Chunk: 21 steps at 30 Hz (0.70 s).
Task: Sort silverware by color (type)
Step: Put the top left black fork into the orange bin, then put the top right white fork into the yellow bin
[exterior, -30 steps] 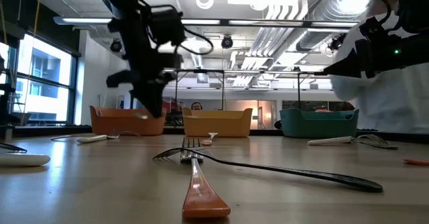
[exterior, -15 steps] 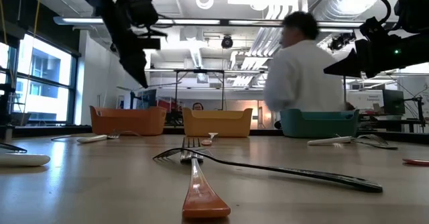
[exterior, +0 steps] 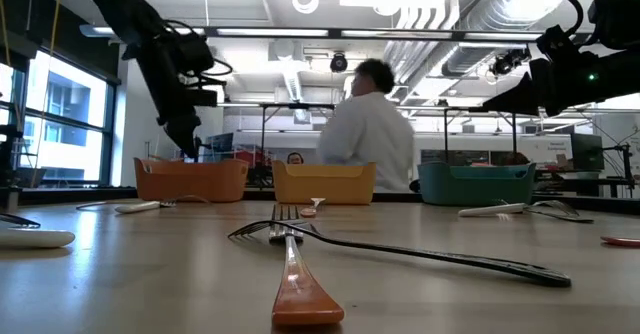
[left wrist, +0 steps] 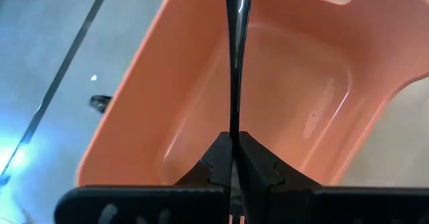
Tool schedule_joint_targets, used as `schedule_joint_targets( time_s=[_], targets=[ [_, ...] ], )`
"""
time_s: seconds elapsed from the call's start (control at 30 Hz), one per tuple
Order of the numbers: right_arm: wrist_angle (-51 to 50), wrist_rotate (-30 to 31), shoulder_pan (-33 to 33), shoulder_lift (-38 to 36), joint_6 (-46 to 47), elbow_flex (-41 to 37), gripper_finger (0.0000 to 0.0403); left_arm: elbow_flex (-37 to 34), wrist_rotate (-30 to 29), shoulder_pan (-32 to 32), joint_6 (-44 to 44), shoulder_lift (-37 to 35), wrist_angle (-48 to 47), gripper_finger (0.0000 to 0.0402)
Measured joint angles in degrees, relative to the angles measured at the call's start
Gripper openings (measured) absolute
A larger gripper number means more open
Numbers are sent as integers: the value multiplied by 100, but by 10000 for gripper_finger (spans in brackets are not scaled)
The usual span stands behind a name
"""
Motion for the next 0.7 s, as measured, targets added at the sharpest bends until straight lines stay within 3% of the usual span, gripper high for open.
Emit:
schedule_joint_targets(
  time_s=[0.4,0.7],
  targets=[
    [0,-29,-2,0,1,0,2,-2,-33,122,40,1088,315,9],
    [0,-26,-1,0,1,0,2,-2,-286,95,-43,886,399,25]
  ],
)
